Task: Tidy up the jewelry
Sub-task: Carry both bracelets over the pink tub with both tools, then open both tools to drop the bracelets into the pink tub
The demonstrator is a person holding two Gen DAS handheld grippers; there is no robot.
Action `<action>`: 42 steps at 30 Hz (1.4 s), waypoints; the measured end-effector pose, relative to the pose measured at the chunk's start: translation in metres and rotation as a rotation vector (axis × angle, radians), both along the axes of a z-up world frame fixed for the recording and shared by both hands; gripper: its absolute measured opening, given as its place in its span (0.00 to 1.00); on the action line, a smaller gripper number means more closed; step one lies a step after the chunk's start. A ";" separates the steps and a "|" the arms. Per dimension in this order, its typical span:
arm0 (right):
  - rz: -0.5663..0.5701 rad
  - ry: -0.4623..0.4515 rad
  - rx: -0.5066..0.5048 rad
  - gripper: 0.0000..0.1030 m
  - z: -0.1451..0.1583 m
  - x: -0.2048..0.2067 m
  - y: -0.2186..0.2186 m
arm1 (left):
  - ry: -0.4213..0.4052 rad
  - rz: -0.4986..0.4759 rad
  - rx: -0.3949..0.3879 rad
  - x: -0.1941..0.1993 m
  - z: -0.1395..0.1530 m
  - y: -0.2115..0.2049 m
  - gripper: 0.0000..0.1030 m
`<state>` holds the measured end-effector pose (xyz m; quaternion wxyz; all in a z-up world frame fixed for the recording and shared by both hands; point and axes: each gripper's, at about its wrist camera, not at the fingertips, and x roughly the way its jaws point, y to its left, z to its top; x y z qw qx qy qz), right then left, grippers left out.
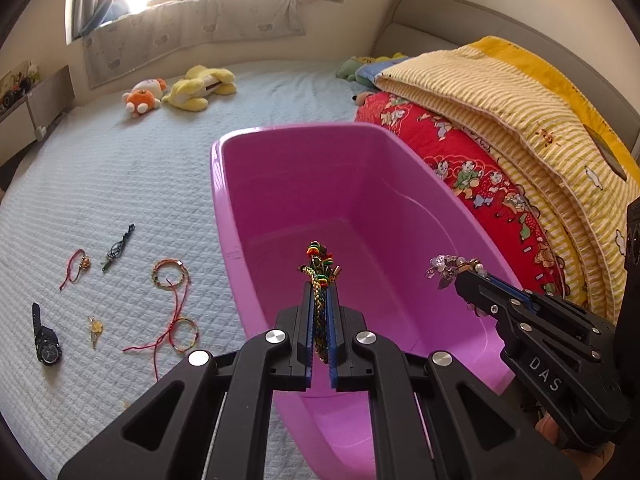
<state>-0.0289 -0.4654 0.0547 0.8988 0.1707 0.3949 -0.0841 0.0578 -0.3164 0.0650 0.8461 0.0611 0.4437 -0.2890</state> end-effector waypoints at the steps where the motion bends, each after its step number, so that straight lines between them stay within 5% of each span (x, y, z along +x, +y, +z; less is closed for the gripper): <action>1: -0.004 0.009 0.011 0.09 -0.005 0.001 -0.004 | 0.018 0.005 0.011 0.002 -0.006 -0.004 0.06; 24: -0.024 0.148 0.069 0.10 -0.049 0.023 -0.026 | 0.076 0.015 0.172 0.012 -0.045 -0.039 0.07; 27: -0.031 0.147 0.065 0.36 -0.048 0.024 -0.027 | 0.071 0.019 0.172 0.011 -0.043 -0.038 0.31; 28: -0.034 0.140 0.062 0.48 -0.046 0.023 -0.027 | 0.062 0.014 0.167 0.009 -0.040 -0.038 0.50; 32: -0.065 0.129 0.045 0.49 -0.041 0.019 -0.032 | 0.012 0.019 0.144 0.005 -0.028 -0.033 0.74; 42: -0.065 0.127 0.051 0.49 -0.037 0.016 -0.031 | -0.013 0.019 0.129 0.001 -0.017 -0.024 0.77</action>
